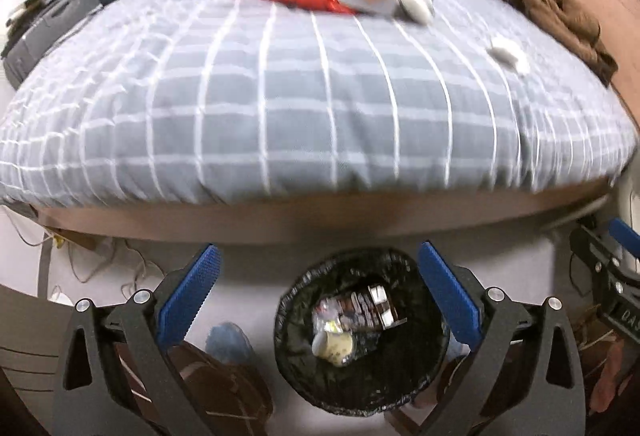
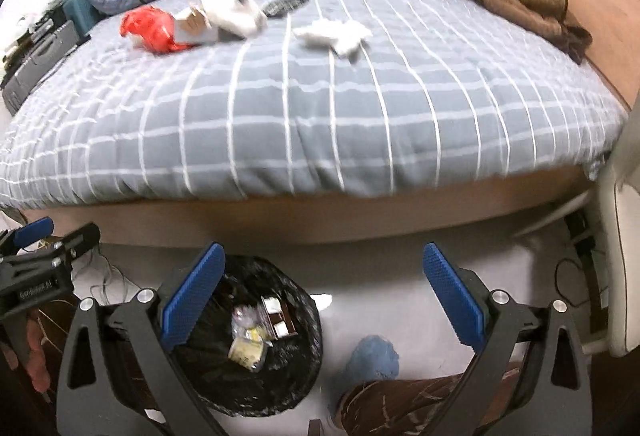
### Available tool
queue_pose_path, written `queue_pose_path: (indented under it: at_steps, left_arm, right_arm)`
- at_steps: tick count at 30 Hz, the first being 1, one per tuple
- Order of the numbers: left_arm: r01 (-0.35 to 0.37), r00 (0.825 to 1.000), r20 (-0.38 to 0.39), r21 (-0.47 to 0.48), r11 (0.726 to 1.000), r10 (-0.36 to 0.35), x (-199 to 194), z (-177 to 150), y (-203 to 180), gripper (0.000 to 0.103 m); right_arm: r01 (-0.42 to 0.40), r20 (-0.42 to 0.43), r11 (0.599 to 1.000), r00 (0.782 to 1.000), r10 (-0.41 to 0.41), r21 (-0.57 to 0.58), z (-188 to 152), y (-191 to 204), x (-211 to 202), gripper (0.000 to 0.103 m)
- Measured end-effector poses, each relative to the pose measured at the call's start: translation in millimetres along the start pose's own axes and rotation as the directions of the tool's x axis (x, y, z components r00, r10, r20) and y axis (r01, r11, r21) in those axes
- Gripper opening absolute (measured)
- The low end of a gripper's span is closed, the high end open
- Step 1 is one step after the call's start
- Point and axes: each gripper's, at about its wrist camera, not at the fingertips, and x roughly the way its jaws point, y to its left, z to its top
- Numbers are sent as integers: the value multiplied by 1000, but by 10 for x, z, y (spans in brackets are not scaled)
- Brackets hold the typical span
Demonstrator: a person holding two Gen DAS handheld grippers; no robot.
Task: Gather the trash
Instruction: 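Move both tools back over the bed toward the remaining trash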
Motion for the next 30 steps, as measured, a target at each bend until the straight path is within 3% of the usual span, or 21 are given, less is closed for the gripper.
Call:
queue_pose_path:
  at_steps: [14, 30]
  left_arm:
    - [-43, 994, 99, -58, 997, 49, -213, 908, 383, 97]
    - [-73, 991, 109, -94, 993, 84, 267, 1869, 537, 97]
  right_arm:
    - [4, 93, 1000, 996, -2, -27, 742, 157, -48, 95]
    - [2, 95, 999, 995, 3, -50, 1455, 88, 521, 92]
